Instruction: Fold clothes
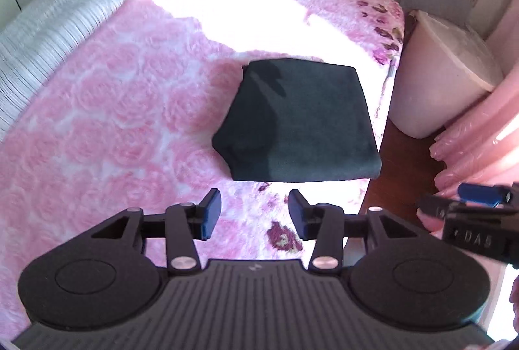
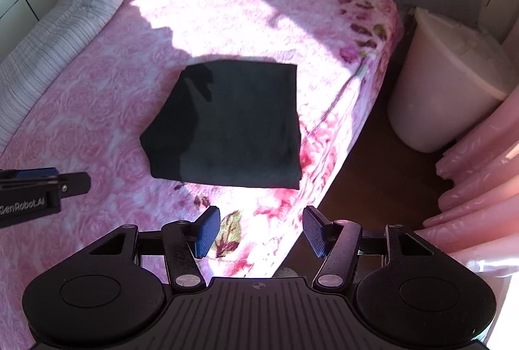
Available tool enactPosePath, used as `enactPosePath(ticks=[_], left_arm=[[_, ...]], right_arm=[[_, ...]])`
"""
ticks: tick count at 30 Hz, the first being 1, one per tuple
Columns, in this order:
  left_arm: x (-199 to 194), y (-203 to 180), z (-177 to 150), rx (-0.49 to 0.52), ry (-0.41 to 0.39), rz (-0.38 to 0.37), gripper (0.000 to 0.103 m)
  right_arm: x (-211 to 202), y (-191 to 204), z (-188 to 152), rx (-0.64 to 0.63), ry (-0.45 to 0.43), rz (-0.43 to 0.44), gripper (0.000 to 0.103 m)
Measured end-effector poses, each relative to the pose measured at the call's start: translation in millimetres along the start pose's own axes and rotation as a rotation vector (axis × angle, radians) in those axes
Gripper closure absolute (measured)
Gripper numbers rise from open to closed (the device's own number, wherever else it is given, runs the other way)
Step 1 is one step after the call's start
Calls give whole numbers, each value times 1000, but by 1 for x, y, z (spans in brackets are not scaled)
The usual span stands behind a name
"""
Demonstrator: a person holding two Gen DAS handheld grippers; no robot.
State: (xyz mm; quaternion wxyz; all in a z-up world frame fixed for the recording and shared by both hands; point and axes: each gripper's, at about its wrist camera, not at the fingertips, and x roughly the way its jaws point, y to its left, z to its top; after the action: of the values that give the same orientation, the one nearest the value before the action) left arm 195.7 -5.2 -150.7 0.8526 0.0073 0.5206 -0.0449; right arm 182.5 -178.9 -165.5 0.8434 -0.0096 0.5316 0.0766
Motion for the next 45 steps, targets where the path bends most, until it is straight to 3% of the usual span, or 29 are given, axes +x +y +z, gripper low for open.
enactPosePath(ticks=[7,23,35,45], left_arm=[[-41,2,-7,10,-25,19,57],[-73,-6,-29,104,-33,7,56],[-75,7,-12,80,-61,-16,54],[-51,14,16,20,-38,-23,53]], right_arm=[[-43,11,-4,-15,-32,-3,43],[-80,23,-21,8,-32,29,43],[-80,26,-5,19,-43,35,43],[-55,31,26,-45,-29,49,43]])
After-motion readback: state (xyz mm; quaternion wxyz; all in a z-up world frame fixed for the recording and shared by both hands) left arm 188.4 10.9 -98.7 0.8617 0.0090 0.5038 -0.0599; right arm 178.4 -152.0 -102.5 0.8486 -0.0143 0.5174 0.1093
